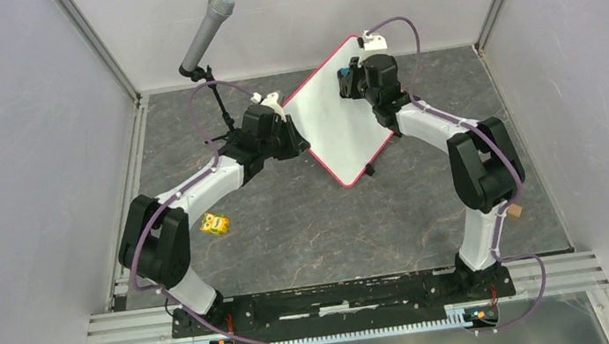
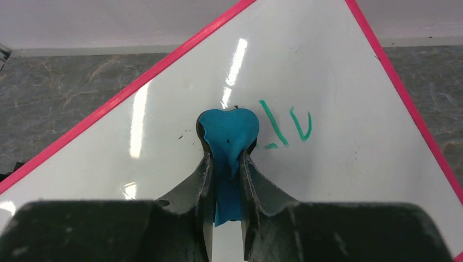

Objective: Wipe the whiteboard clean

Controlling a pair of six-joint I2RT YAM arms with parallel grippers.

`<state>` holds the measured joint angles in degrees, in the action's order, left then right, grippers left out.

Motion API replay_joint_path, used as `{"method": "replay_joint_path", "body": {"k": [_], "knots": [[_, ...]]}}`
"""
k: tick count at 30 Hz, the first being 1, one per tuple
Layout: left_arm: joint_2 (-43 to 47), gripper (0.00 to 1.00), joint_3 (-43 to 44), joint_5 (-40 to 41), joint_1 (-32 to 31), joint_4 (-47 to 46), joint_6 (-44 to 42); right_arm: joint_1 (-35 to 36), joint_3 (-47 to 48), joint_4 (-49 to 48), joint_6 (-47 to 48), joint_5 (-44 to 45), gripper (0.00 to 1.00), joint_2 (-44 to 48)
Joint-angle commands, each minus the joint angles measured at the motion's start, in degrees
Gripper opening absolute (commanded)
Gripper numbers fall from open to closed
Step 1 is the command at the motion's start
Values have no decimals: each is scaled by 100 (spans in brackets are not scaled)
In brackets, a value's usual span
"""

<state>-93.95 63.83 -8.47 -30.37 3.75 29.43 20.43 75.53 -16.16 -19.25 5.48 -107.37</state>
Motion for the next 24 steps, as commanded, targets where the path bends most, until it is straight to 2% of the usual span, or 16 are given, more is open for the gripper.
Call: {"method": "replay_joint_path", "body": {"k": [1, 8, 13, 17, 24], "knots": [[47, 2, 148, 322, -36, 95, -449, -94, 524, 285, -81, -135, 23, -347], [35, 2, 173, 359, -31, 135, -481, -940, 72, 265, -495, -449, 23, -504], [24, 2, 182, 355, -31, 147, -477, -1250, -107, 406, -568, -530, 23, -567], [19, 2, 183, 354, -35, 142, -481, -1215, -207, 223, -600, -841, 23, -384], [21, 2, 183, 396, -35, 152, -491, -568, 557, 298, -446, -1131, 23, -552]]}}
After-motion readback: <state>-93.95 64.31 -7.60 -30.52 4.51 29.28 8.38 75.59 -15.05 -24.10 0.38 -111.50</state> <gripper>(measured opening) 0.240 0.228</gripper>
